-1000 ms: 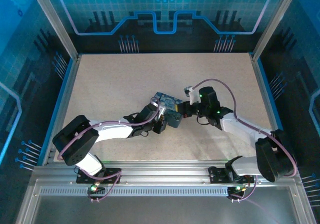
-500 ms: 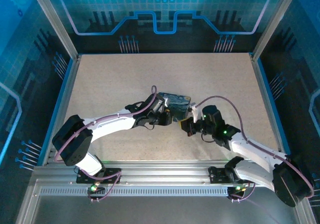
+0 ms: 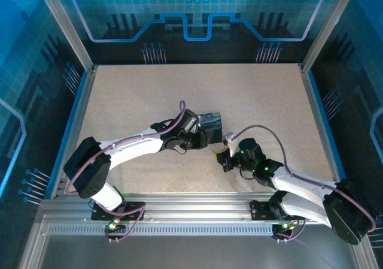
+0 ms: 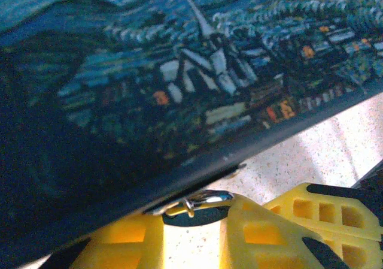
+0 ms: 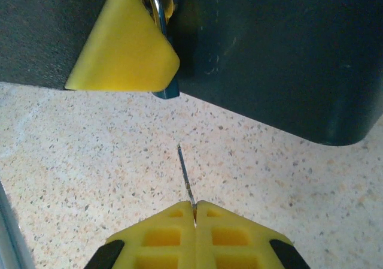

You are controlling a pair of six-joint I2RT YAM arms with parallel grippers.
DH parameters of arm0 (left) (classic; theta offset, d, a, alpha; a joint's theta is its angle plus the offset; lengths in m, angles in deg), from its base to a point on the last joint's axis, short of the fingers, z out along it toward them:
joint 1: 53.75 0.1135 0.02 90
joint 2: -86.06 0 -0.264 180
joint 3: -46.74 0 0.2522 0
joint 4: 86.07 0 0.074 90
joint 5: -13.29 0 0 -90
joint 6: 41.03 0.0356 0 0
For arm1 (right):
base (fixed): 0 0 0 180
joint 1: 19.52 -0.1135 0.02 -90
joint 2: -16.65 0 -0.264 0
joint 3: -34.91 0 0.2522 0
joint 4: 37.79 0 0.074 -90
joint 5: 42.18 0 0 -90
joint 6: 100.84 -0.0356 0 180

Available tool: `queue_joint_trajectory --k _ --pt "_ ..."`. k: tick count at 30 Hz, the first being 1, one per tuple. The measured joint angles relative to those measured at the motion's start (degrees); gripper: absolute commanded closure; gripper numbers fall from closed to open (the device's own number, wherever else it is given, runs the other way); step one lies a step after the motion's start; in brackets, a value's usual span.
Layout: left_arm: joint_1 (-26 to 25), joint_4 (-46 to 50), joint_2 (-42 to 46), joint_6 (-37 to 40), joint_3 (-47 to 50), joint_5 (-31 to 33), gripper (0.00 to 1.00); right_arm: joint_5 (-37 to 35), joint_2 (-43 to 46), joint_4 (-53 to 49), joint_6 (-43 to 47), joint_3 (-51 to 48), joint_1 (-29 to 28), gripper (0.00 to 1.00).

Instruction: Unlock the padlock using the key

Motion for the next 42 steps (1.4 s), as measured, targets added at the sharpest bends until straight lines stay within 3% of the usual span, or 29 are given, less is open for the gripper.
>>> queue_joint_trajectory --k 18,42 --pt "0.7 0.1 0.0 -1.0 0.0 -1.1 0.79 2.5 -11.1 19.4 4.4 -2.6 -0.2 1.0" --pt "1.0 0.1 0.0 -1.0 0.0 -1.2 0.79 4.4 -15.5 25.7 4.6 -2.6 0.7 1.0"
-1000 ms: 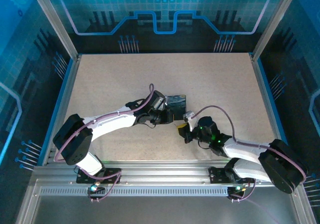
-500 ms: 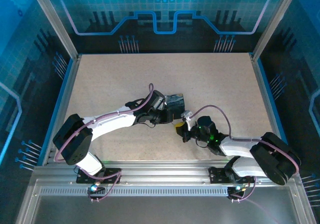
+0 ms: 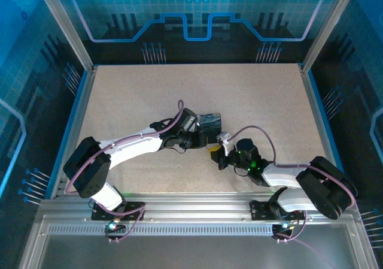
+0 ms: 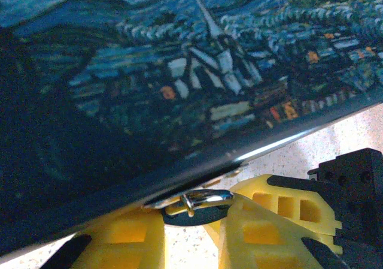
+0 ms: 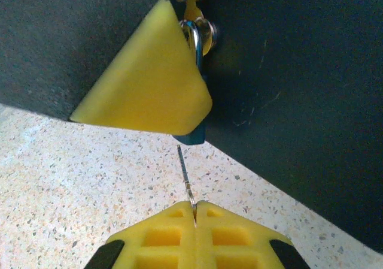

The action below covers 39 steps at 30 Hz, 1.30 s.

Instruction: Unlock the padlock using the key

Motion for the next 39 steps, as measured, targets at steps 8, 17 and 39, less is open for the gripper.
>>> queue_joint_trajectory --k 8,17,39 --pt "0.0 0.0 0.0 0.0 0.0 -0.2 0.79 0.6 -0.3 1.3 0.0 0.0 0.7 1.0" --pt "0.2 0.0 0.0 0.0 0.0 -0.4 0.8 0.7 -0.9 2.4 -0.2 0.0 0.9 1.0" --pt "0.6 -1.1 0.0 -3.5 0.0 -1.0 0.79 0.4 -3.4 6.3 -1.1 0.0 1.1 1.0"
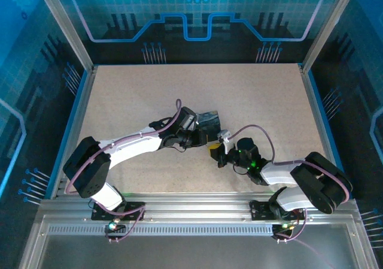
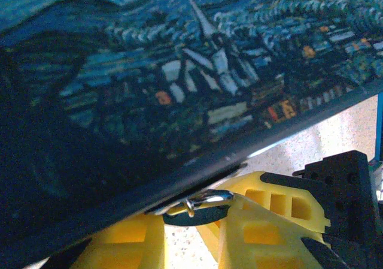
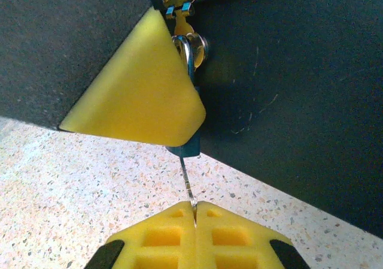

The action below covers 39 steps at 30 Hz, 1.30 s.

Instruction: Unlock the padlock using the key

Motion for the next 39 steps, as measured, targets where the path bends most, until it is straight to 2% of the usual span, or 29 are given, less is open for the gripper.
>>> queue_joint_trajectory --k 39 --pt "0.7 -0.6 0.0 -1.0 0.0 -0.1 0.79 1.1 -1.8 2.8 -1.1 0.5 1.1 1.0"
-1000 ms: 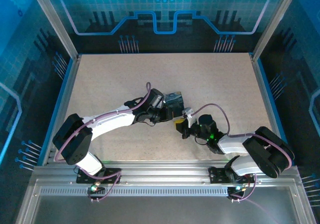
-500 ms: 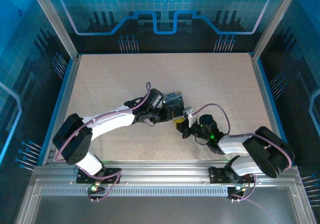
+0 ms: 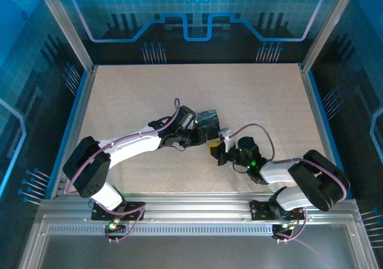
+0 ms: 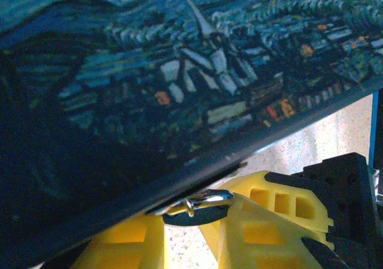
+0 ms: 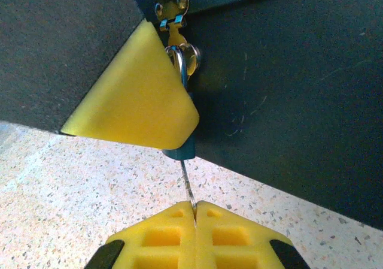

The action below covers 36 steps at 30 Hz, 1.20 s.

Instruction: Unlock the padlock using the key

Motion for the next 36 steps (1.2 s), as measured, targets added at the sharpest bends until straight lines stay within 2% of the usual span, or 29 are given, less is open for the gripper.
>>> queue_joint_trajectory --k 14,36 --pt "0.6 0.0 0.0 0.0 0.0 0.1 0.79 1.6 -4.3 1.1 -0.9 2.3 0.0 1.0" --pt "0.7 -0.7 0.0 0.4 0.1 0.1 0.78 7.0 -5.6 3.4 -3.7 3.1 2.8 1.0"
